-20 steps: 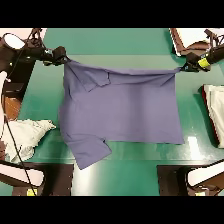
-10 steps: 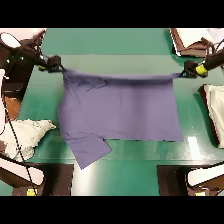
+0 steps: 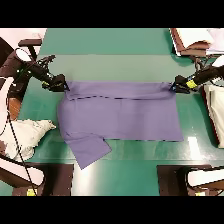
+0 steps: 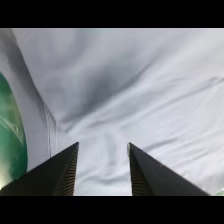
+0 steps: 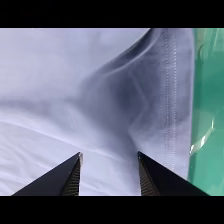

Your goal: Fold the shirts.

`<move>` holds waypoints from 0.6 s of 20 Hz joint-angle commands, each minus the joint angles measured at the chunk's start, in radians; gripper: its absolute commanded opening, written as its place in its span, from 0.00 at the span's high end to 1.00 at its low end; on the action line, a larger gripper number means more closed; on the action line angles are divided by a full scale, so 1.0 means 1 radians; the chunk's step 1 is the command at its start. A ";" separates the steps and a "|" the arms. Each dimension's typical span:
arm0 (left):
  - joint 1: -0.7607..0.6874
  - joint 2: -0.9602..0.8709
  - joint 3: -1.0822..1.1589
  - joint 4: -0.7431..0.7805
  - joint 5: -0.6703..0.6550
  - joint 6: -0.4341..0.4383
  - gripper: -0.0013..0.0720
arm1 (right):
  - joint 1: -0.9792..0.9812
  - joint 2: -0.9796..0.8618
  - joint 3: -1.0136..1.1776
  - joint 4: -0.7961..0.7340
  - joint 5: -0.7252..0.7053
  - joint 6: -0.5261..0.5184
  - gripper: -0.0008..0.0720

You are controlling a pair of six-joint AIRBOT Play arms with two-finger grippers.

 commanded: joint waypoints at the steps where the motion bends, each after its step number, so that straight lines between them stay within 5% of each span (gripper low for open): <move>1: 0.000 0.068 -0.018 0.058 -0.031 -0.012 0.48 | -0.005 0.029 -0.009 -0.005 0.052 -0.001 0.42; 4: 0.000 0.276 -0.204 0.171 -0.014 -0.038 0.48 | -0.039 0.159 -0.119 -0.004 0.037 -0.015 0.42; 12: 0.000 0.835 -0.985 0.037 0.046 -0.105 0.48 | -0.060 0.410 -0.346 0.006 -0.106 -0.015 0.42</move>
